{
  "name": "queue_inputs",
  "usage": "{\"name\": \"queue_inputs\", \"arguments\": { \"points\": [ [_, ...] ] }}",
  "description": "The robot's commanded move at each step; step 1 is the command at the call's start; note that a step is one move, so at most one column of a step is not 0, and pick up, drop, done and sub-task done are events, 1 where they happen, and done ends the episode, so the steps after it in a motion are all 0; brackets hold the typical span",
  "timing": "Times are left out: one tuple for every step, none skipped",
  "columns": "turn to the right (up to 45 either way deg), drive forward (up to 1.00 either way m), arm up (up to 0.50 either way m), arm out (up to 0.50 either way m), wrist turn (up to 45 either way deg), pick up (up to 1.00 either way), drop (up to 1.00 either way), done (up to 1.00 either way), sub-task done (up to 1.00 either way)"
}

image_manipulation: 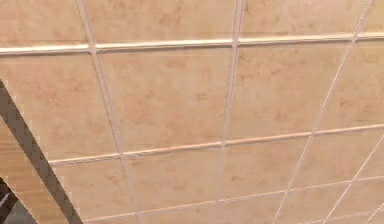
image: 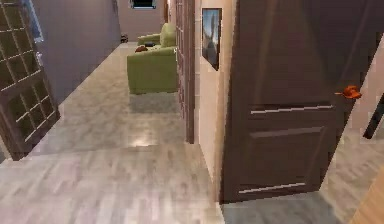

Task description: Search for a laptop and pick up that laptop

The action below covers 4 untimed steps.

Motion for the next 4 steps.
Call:
{"name": "queue_inputs", "arguments": {
  "points": [
    [-9.0,0.0,0.0,0.0,0.0,0.0,0.0,0.0,0.0],
    [0.0,0.35,0.0,0.0,0.0,0.0,0.0,0.0,0.0],
    [45.0,0.0,0.0,0.0,0.0,0.0,0.0,0.0,0.0],
    [12.0,0.0,0.0,0.0,0.0,0.0,0.0,0.0,0.0]
  ]
}}
